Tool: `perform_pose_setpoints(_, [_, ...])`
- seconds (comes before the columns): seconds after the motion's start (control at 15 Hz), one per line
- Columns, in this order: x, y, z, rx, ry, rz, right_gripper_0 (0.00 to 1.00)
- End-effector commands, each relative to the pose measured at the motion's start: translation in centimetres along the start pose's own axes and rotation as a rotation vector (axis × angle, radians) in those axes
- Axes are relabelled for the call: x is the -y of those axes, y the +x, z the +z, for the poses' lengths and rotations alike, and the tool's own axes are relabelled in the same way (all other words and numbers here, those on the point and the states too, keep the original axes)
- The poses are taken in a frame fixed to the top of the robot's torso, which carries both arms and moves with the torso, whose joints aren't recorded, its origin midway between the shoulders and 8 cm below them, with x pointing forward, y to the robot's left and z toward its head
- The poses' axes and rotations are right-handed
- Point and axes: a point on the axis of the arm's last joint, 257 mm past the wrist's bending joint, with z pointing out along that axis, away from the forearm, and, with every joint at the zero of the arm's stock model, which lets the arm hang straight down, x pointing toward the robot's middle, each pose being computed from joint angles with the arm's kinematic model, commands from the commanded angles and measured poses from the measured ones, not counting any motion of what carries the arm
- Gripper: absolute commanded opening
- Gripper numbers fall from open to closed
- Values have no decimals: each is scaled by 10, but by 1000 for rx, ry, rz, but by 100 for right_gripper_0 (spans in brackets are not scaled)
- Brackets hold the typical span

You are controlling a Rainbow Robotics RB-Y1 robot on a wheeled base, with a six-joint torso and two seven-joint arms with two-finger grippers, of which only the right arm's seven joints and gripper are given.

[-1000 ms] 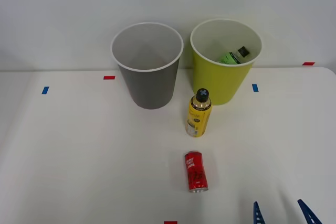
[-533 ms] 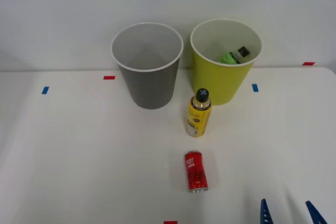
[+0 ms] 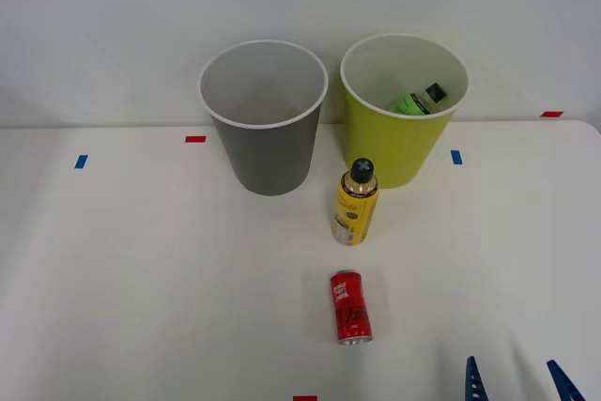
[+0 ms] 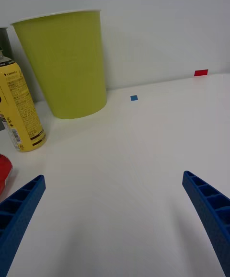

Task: Put cans in the gray bin, plastic bottles in the light green bin

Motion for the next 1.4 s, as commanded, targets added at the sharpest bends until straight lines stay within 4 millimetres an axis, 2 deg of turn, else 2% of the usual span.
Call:
perform_pose_setpoints(0.07, [0,0,0,0,0,-1,99])
perform_pose_setpoints(1.4, [0,0,0,0,0,-1,99])
